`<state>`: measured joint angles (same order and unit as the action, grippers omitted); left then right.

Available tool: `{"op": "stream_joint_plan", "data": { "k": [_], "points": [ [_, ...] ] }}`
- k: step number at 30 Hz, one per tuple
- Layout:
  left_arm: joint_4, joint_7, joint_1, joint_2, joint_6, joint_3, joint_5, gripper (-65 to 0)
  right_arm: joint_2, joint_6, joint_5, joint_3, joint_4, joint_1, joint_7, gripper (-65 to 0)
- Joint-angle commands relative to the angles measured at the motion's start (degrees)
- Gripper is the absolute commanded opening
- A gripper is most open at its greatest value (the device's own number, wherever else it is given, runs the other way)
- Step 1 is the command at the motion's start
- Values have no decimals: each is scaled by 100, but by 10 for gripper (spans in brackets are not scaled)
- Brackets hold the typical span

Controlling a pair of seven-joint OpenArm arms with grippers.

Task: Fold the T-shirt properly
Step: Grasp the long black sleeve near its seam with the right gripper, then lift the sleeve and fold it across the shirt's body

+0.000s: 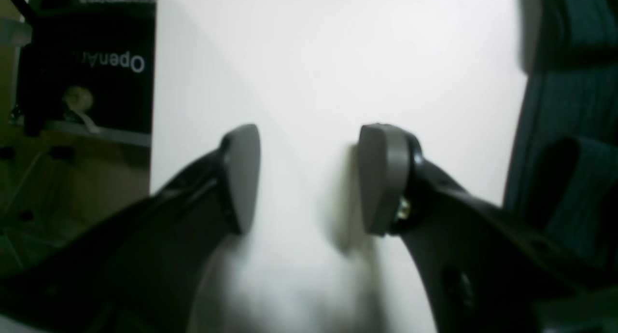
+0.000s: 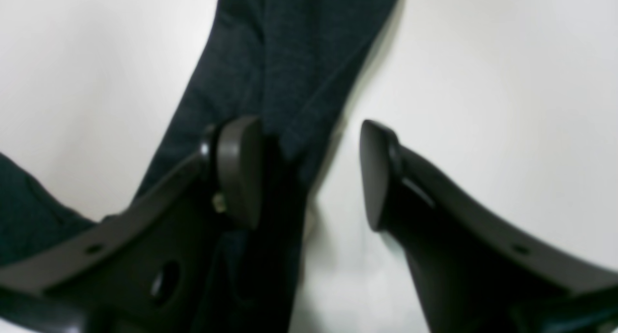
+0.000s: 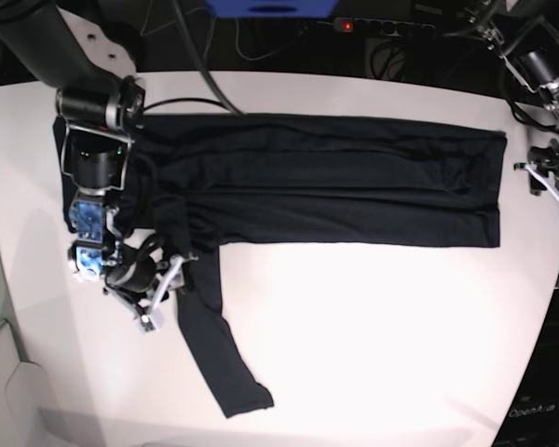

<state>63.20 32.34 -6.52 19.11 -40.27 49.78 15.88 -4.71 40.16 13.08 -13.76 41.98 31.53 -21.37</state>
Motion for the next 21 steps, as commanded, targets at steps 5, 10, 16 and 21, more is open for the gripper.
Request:
{"op": "stream_joint_plan", "data": {
  "k": [5, 10, 16, 21],
  "points": [
    [93, -117, -64, 124, 27, 11, -54, -328, -26, -16, -91, -9, 88, 122, 145, -363],
    [93, -117, -64, 124, 27, 20, -54, -328, -17, -16, -91, -9, 88, 113, 145, -594],
    [93, -126, -64, 124, 27, 20, -54, -328, 9, -16, -91, -9, 106, 113, 93, -650],
    [93, -117, -55, 141, 27, 20, -54, -328, 150, -16, -99, -9, 317, 34, 93, -650]
  ]
}}
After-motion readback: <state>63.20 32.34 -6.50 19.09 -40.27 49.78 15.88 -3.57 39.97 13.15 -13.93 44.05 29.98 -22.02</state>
